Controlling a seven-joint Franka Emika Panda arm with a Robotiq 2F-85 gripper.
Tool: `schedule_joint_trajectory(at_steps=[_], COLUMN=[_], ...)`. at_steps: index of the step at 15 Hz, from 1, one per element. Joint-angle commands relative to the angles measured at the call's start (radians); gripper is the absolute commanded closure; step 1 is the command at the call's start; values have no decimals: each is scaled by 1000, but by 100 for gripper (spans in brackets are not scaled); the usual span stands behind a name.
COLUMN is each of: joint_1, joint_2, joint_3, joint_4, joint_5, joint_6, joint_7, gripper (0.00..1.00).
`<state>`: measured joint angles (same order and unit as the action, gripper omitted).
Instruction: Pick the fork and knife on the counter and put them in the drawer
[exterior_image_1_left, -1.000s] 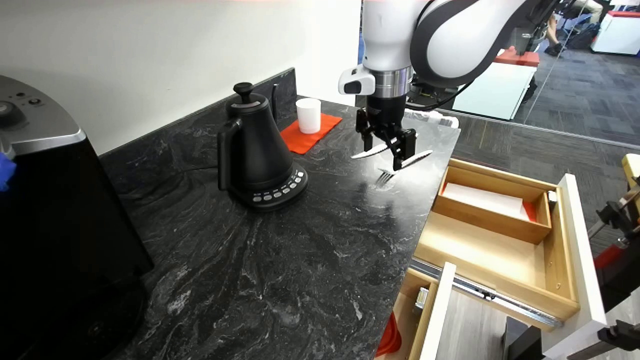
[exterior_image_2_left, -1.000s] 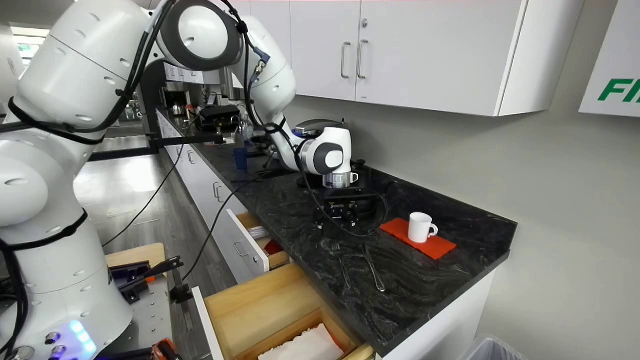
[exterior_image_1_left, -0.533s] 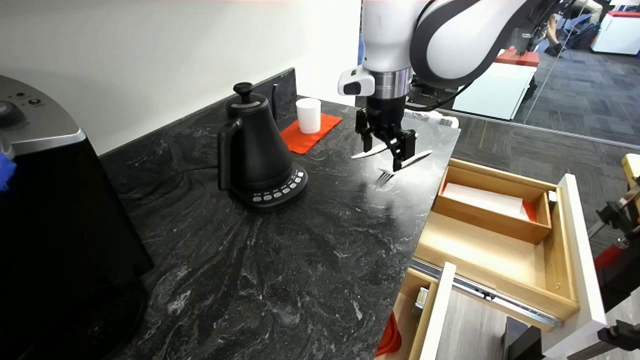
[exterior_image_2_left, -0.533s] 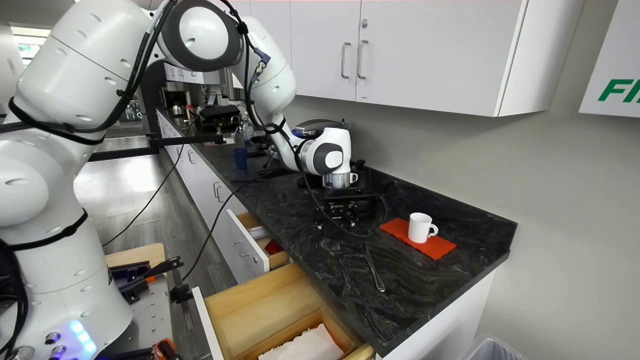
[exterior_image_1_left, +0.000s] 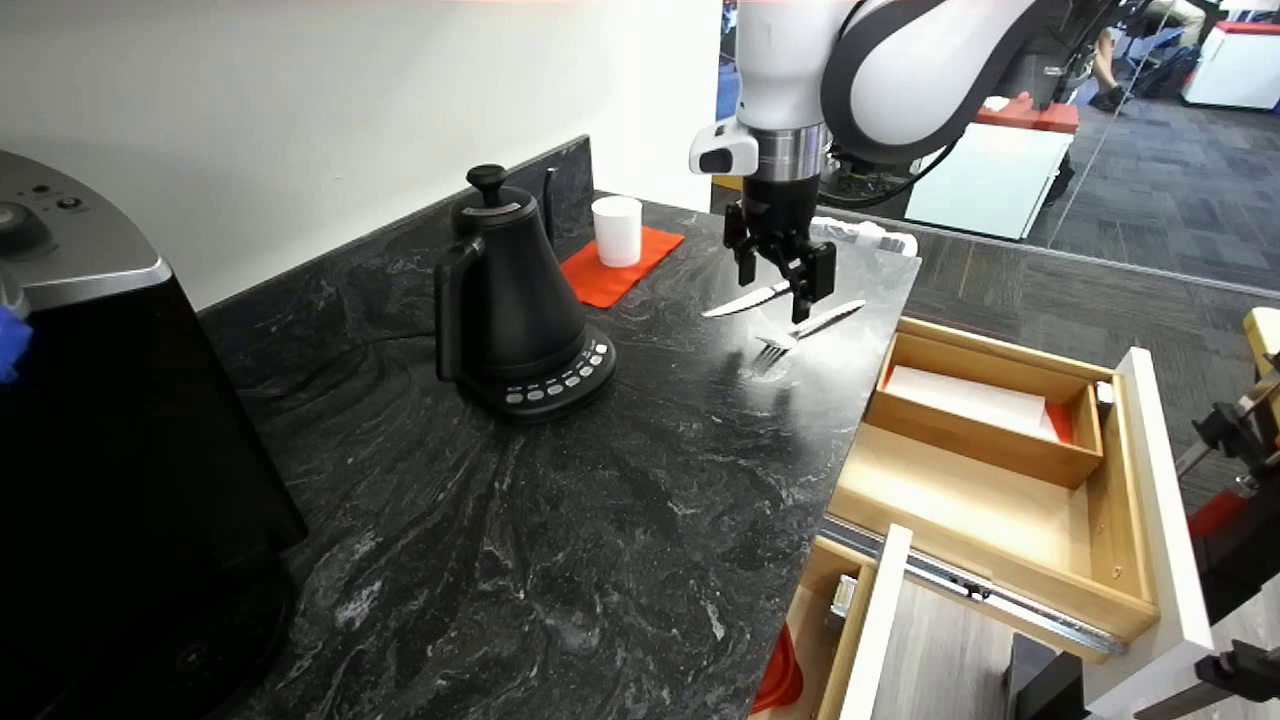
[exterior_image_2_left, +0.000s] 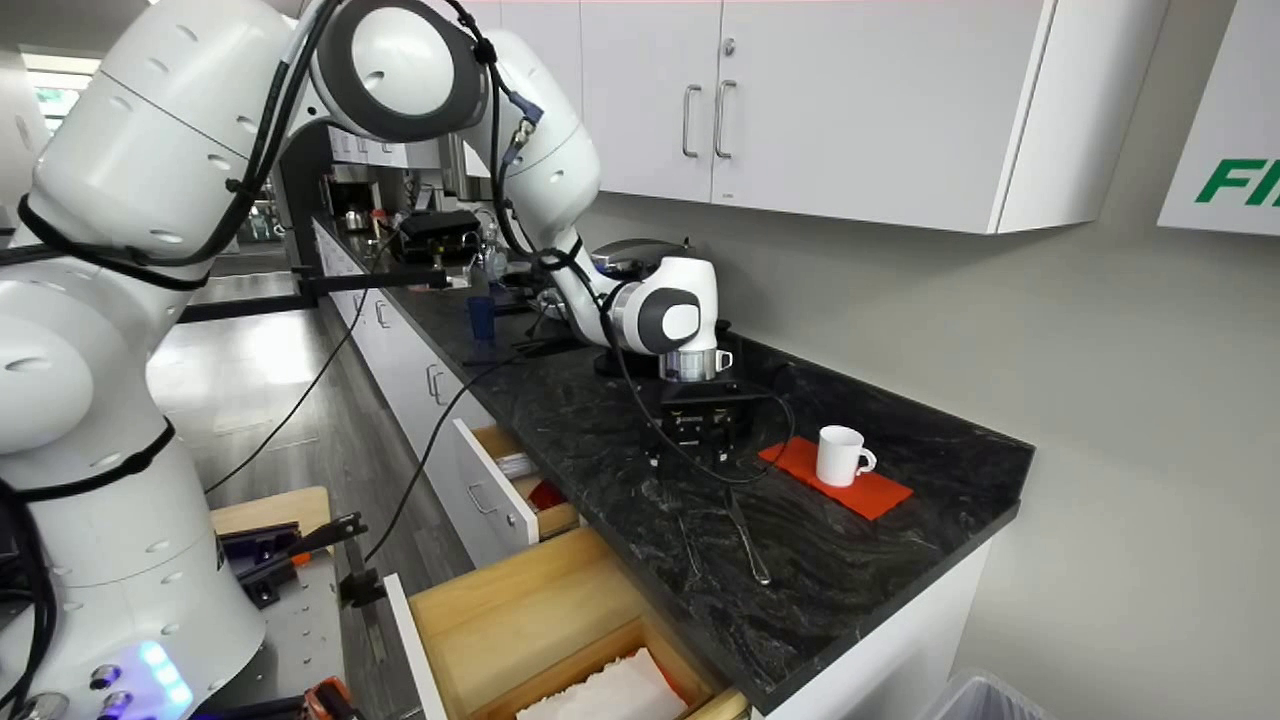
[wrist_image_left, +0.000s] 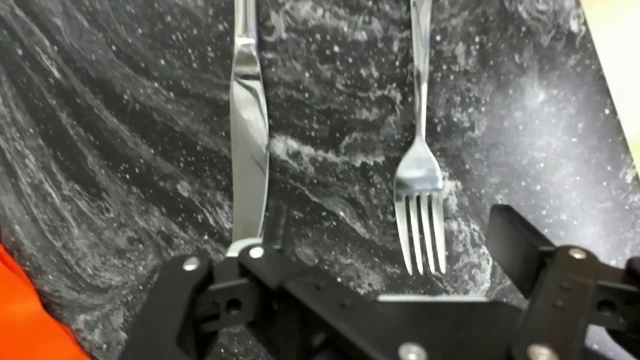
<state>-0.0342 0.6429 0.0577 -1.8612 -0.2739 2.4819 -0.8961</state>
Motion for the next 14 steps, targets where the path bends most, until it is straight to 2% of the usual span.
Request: schedule_joint_trajectory(at_steps=[1, 6, 11, 14], joint_1=[-48, -137, -125, -120], joint_2=[-73, -63, -42, -43], joint_3=[-19, 12, 12, 11], joint_4=[-85, -146, -158, -163], joint_5=[-5, 40, 27, 14], joint_6=[8, 10, 1, 34], joint_7=[-13, -139, -216, -254], gripper=[0, 0, 0, 0])
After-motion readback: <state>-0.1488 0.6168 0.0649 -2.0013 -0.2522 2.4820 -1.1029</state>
